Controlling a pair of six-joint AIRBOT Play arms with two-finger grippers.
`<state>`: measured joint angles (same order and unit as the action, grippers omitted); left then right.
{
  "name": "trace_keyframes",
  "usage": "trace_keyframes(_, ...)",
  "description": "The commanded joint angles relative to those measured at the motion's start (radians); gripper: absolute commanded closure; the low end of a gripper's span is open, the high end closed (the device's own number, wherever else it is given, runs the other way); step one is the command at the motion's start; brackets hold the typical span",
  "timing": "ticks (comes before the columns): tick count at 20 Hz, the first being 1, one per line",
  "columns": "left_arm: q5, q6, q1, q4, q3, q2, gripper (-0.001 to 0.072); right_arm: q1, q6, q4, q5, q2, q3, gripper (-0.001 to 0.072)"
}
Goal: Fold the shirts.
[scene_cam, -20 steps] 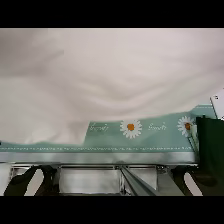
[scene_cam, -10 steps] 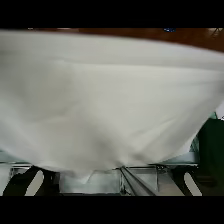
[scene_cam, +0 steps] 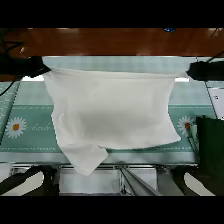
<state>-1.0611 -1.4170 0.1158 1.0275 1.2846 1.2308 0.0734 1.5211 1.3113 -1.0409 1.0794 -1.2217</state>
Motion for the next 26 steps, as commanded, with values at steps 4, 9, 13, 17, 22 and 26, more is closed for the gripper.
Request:
trace_keyframes(4,0.188,0.018,-0.023,-0.132,0.311,0.404,0.0687,0.000,-0.021,-0.269,0.219,0.514,-0.257,0.0690)
trace_keyframes(9,0.150,0.013,-0.024,-0.145,0.370,0.461,0.0200,0.017,0.003,-0.374,0.196,0.654,-0.432,0.0299)
trace_keyframes(13,-0.268,-0.060,0.155,0.010,0.459,0.451,0.0198,0.176,-0.014,-0.348,-0.040,0.578,-0.470,0.0300)
trace_keyframes(17,-0.552,-0.058,0.337,0.099,0.297,0.350,0.0198,0.336,-0.043,-0.166,-0.310,0.470,-0.359,0.0300)
trace_keyframes(22,-0.296,-0.027,0.434,0.047,-0.356,-0.061,0.0198,0.406,-0.196,-0.240,-0.145,0.140,0.269,0.0299)
trace_keyframes(26,-0.176,-0.026,0.435,0.010,-0.711,-0.312,0.0198,0.405,-0.267,-0.402,-0.073,-0.129,0.613,0.0299)
